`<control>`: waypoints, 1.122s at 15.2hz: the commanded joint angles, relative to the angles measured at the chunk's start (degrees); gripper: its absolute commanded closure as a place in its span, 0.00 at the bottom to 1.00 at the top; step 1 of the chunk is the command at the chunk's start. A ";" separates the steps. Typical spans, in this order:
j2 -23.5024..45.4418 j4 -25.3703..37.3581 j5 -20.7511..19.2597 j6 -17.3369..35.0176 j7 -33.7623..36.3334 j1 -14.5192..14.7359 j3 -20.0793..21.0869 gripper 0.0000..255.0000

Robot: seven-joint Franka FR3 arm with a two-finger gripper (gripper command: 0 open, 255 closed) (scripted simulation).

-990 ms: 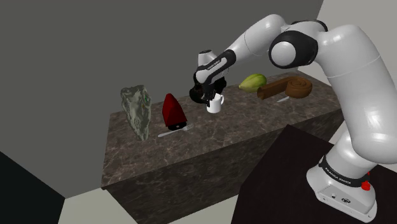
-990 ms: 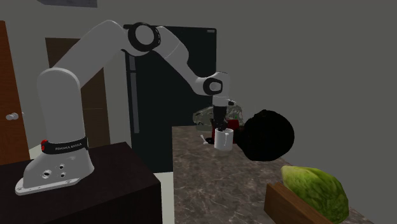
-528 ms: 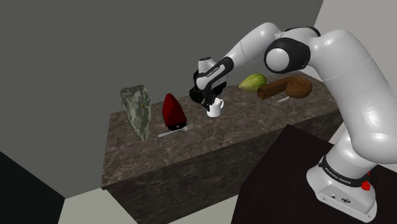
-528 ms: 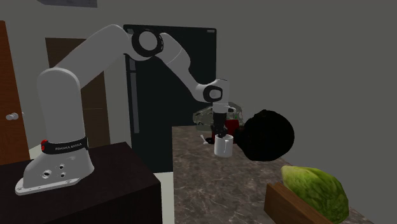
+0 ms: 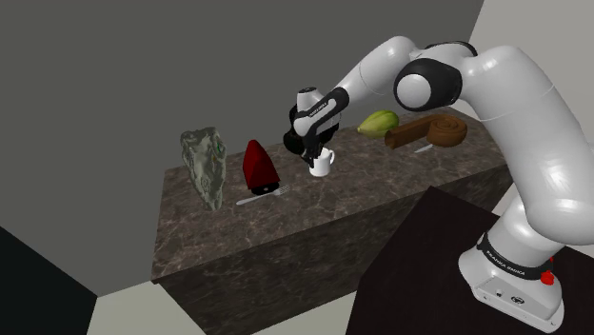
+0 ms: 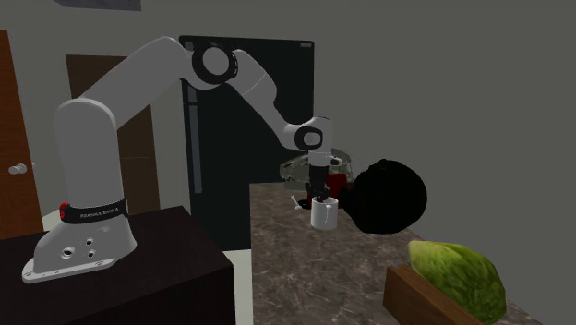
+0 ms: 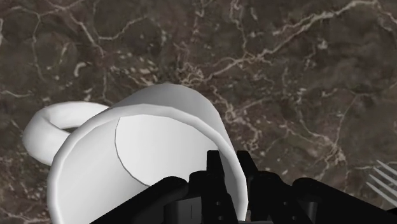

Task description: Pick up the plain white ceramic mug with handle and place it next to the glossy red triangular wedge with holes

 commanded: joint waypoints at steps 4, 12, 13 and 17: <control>-0.01 0.00 0.00 0.02 -0.01 -0.01 0.00 0.00; -4.64 -0.06 -0.32 -4.55 0.17 0.26 -0.29 0.00; -4.63 -0.04 -0.32 -4.56 0.17 0.26 -0.29 0.00; -4.63 -0.03 -0.32 -4.56 0.17 0.26 -0.29 0.00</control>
